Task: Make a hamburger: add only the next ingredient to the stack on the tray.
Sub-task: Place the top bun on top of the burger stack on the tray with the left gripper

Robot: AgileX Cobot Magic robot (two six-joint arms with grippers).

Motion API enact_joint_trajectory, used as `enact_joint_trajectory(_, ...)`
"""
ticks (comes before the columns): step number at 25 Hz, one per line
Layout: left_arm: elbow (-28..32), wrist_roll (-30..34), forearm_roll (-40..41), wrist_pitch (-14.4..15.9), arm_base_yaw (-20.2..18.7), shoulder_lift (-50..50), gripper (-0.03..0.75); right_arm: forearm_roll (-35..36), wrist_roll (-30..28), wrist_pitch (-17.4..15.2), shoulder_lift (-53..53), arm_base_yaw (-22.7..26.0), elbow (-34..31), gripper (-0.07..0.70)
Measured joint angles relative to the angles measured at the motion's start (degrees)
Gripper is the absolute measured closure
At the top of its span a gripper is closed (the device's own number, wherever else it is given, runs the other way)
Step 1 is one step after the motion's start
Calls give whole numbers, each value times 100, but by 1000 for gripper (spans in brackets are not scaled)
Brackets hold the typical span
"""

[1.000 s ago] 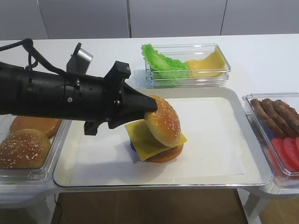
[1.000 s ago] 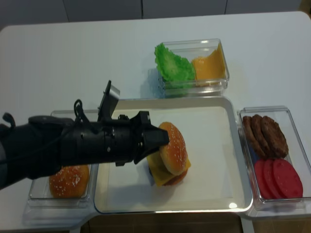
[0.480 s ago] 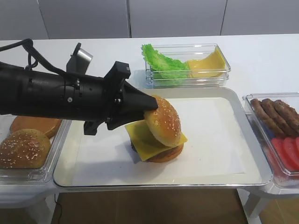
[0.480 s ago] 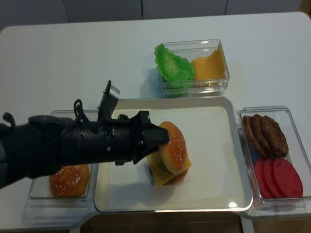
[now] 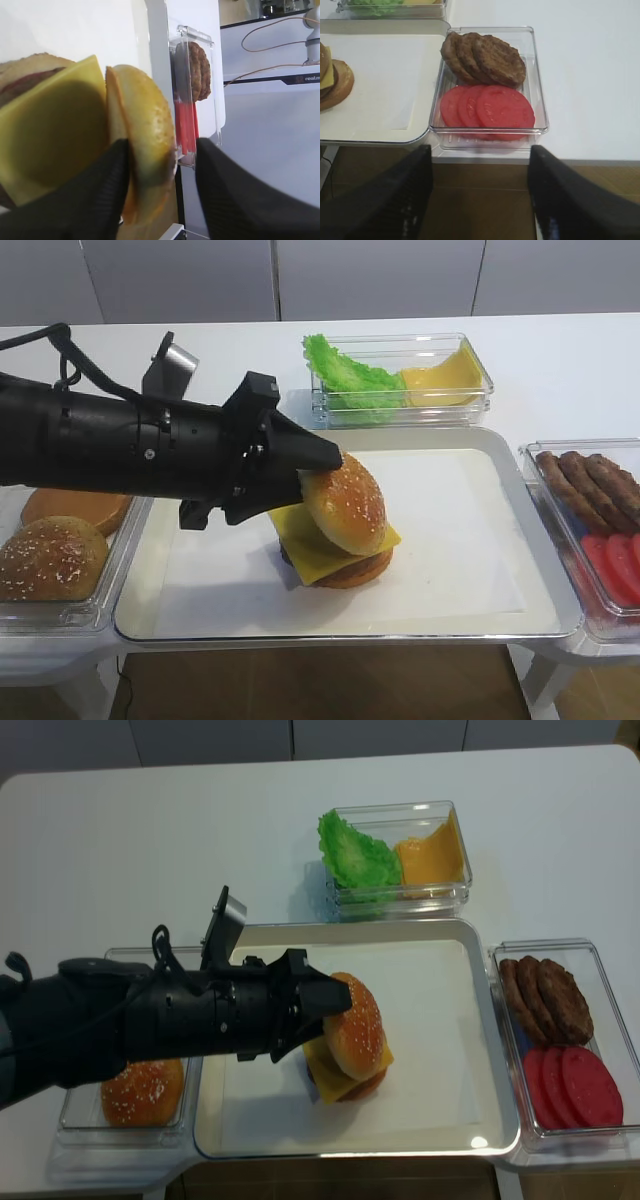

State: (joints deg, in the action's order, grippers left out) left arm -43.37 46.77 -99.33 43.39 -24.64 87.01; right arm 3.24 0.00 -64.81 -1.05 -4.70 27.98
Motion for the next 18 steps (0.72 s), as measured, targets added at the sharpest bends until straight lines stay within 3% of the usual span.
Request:
enact_joint_trajectory(12,0,125,90,0,64,0,254,0,0,2,0,0,0,162)
enact_joint_trajectory(18,0,125,541,-73,133,0,232,0,0,2,0,0,0,162)
